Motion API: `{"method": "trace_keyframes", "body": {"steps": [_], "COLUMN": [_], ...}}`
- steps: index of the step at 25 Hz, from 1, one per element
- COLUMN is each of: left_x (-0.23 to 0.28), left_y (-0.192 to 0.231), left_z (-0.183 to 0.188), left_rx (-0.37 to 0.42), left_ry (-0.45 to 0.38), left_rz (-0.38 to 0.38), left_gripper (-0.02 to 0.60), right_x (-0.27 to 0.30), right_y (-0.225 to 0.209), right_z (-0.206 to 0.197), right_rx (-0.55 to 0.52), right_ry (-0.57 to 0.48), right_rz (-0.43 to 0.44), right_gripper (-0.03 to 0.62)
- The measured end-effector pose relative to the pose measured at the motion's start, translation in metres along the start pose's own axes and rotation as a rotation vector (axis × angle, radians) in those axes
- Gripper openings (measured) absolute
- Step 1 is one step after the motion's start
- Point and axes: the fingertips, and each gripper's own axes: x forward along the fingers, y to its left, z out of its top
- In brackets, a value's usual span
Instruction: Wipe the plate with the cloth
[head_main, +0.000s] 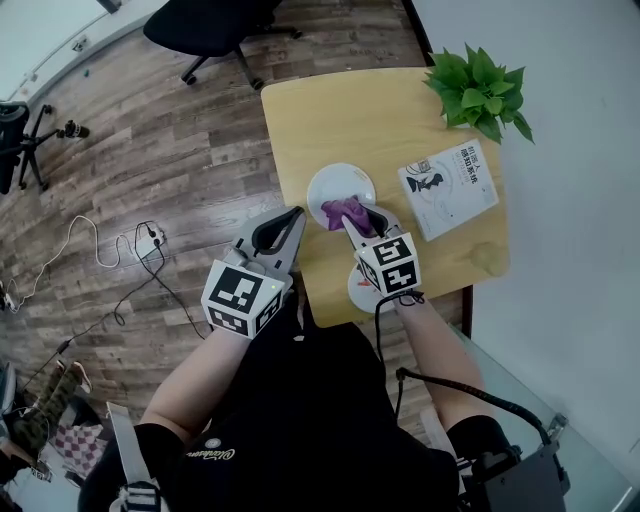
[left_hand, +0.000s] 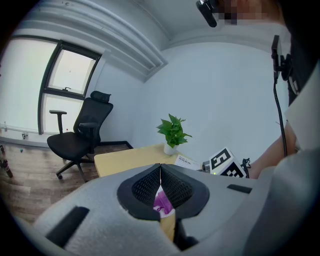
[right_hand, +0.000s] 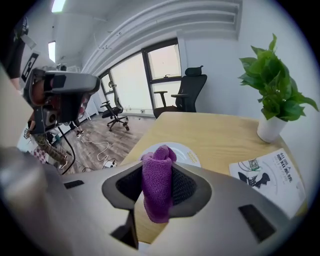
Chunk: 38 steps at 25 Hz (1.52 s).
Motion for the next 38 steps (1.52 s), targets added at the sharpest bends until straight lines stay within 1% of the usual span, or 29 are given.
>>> {"method": "trace_keyframes", "body": {"steps": [6,9,12,16,21,28,31,35,38], "left_x": [0.0,-0.001,-0.003,-0.003,-0.001,0.003,0.004,0.006,0.004], "left_y": [-0.003,-0.004,-0.003,0.0,-0.001,-0.005,-0.005,-0.007,-0.007], "left_z": [0.002,0.0,-0.002,-0.003,-0.003,-0.003,-0.002,-0.002,-0.002], "left_rx": [0.002,0.002,-0.003,-0.005,-0.004,0.003,0.005,0.009,0.012], "left_ry": [0.0,0.002,0.006,0.008,0.01,0.009,0.011,0.012,0.009], "left_rz": [-0.002,0.0,0.004,0.009,0.003,-0.011,-0.012,-0.013,-0.009], "left_gripper": [0.008,0.008,0.008,0.008,0.008,0.008,0.007,0.008,0.008], "right_x": [0.001,0.007,0.016,0.019,0.013,-0.003,-0.005,-0.006,-0.013], "right_y": [-0.054,-0.076,-0.082,-0.08,-0.065,-0.014,0.003,0.002,-0.02], "right_z": [0.047,0.058,0.051,0.04,0.031,-0.005,-0.02,-0.02,0.0], "right_rx": [-0.009,-0.035,-0.045,-0.037,-0.017,0.0,-0.001,-0.003,-0.001], "right_ry": [-0.078,-0.065,-0.022,0.001,0.007,0.042,0.059,0.046,-0.006], "right_rz": [-0.108,-0.148,-0.153,-0.144,-0.102,0.012,0.042,0.034,-0.012], "right_gripper": [0.123,0.123,0.123,0.123,0.123,0.123,0.123,0.123,0.123]}}
